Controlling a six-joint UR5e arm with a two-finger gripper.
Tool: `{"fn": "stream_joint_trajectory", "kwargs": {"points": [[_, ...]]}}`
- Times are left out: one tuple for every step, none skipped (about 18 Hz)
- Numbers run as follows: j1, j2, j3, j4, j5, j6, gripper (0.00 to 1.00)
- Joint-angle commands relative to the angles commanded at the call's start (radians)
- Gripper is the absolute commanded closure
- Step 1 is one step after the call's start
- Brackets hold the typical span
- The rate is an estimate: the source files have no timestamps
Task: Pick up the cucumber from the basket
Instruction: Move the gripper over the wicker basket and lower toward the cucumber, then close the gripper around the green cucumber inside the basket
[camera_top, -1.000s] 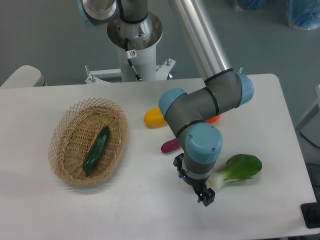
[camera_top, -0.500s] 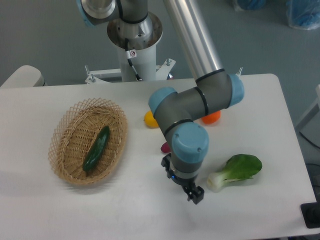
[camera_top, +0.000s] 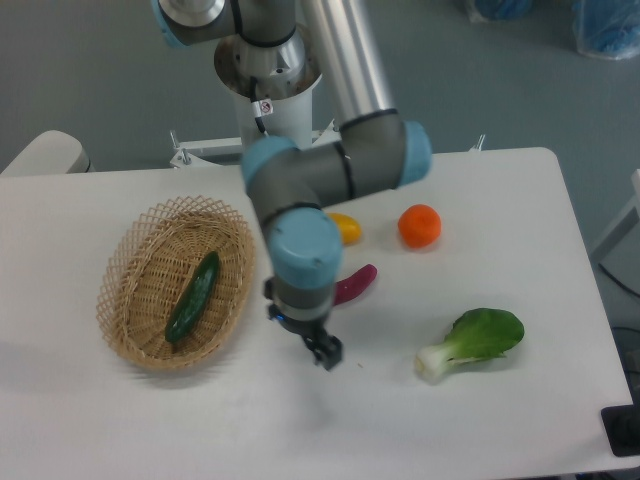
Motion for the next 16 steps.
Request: {"fn": "stream_joint_trajectory", "kwargs": {"points": [[-0.017,0.008,-0.015,0.000,0.000,-0.017,0.00],[-0.029,0.015,-0.032,0.015,0.000,-0.037,0.00],[-0.046,0.025,-0.054,0.037,0.000,-0.063,0.00],[-0.061,0.035,-0.075,0.060,-0.002,-0.090,0.00],[-0.078,0.041,-0.094,0.074,-0.002,-0.118,0.00],[-0.094,0.042,-0.110,0.077,-0.002,-0.144,0.00],[-0.106,0.042,-0.124,0.077,0.000,-0.181,0.00],[-0.118,0.042,-0.132,0.080,0.000,-0.221,0.00],[-0.129,0.043,-0.137,0.081,0.000,-0.248,0.00],[-0.137,0.043,-0.137,0.081,0.000,-0.264,0.00],[-0.149,0.043,-0.138,0.080,0.000,-0.272,0.00],[-0.158,0.043,-0.141,0.080,0.000,-0.275,0.00],[-0.166,0.040,-0.141,0.080,0.000,-0.285,0.00],[-0.170,0.032,-0.141,0.083,0.000,-0.308,0.00],[-0.172,0.025,-0.143,0.101,0.002,-0.334,0.00],[-0.172,0.017,-0.149,0.126,0.003,-0.362,0.00]]}}
